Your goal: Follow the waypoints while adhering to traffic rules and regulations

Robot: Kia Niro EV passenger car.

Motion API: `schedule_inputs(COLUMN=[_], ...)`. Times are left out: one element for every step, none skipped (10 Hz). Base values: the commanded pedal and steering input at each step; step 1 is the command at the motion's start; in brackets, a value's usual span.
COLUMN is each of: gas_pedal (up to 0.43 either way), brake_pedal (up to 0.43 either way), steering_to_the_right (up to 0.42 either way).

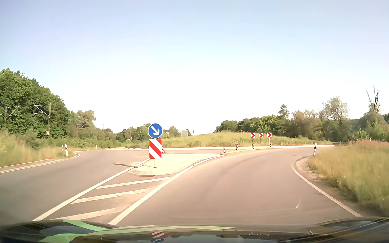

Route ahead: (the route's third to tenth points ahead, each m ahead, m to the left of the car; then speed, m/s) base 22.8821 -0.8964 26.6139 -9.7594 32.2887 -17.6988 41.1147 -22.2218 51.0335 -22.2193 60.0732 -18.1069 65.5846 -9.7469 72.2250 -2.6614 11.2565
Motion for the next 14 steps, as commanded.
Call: schedule_inputs(gas_pedal=[0.000,0.000,0.000,0.000,0.000,0.000,0.000,0.000,0.000,0.000,0.000,0.000,0.000,0.000], brake_pedal=[0.049,0.152,0.183,0.195,0.195,0.195,0.195,0.195,0.195,0.195,0.189,0.189,0.183,0.165], steering_to_the_right=[0.099,0.110,0.122,0.126,0.126,0.127,0.131,0.134,0.135,0.141,0.150,0.154,0.155,0.155])
